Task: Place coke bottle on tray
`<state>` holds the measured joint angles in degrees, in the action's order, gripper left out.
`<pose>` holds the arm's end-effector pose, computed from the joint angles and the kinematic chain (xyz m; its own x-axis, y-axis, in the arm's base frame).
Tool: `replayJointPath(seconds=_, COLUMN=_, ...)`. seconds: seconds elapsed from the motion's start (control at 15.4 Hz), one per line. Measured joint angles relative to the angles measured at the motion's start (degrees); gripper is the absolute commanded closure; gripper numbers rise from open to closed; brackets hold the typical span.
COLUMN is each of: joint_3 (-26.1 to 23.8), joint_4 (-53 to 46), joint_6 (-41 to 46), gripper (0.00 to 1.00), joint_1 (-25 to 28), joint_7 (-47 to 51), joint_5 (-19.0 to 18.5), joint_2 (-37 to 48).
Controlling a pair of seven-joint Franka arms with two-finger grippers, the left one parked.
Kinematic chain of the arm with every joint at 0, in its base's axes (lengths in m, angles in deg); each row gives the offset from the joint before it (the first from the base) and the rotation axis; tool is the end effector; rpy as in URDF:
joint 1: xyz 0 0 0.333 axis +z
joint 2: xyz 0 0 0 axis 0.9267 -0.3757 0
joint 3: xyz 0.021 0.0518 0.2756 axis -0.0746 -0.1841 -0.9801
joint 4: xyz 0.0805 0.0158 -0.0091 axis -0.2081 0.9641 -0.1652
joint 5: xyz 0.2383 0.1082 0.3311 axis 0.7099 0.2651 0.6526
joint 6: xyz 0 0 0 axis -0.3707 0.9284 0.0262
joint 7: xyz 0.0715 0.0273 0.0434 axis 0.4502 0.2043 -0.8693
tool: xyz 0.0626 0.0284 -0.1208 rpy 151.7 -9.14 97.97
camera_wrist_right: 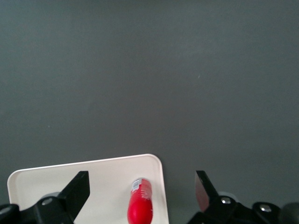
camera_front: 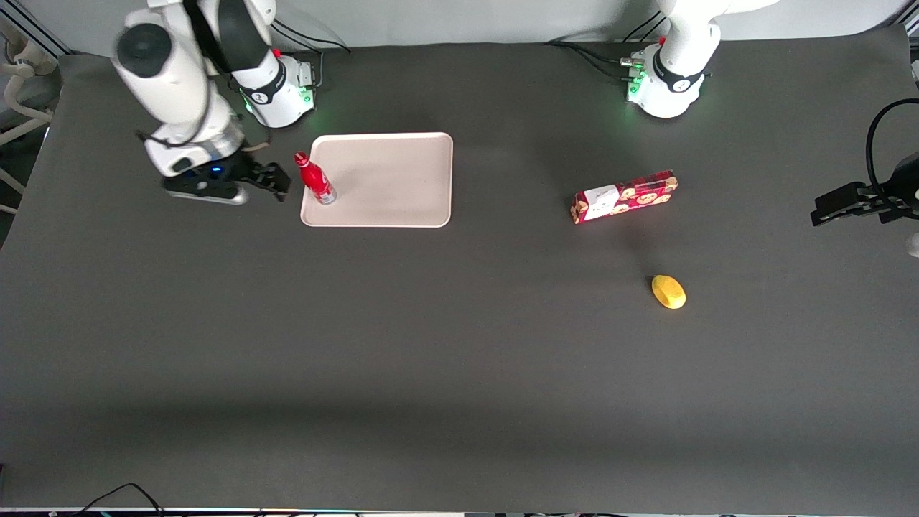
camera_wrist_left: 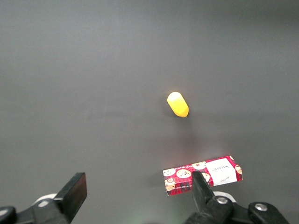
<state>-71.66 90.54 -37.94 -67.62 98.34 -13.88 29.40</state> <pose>0.4776 0.1332 0.3863 0.9857 -0.1604 0.0518 -0.1632 -0.9851 0.0543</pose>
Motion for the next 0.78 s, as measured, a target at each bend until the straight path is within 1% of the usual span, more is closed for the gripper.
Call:
replayJointPath(seconds=0.2, joint_3=4.6, joint_4=-12.0, joint_6=6.9, gripper=0.00, joint_1=-2.4, joint_7=-9.9, joint_5=-0.3, joint_2=-4.4)
replayJointPath(seconds=0.26, joint_3=5.8, joint_4=-15.0, joint_6=7.7, gripper=0.00, joint_1=-3.0, joint_7=-12.2, joint_5=-0.4, joint_2=-5.8)
replayJointPath(seconds=0.46, joint_3=9.2, joint_4=-21.0, joint_6=8.2, gripper=0.00, joint_1=-3.5, joint_7=-17.1, joint_5=-2.7, joint_2=-9.0)
replayJointPath(seconds=0.59, joint_3=10.3, joint_4=-24.9, joint_6=10.6, gripper=0.00, joint_1=-4.3, joint_7=-20.4, joint_5=-3.0, joint_2=-11.0)
replayJointPath(seconds=0.78, joint_3=10.6, joint_4=-32.4, joint_6=15.6, gripper=0.00, joint_1=-6.2, joint_7=-23.1, joint_5=-3.0, joint_2=-15.0)
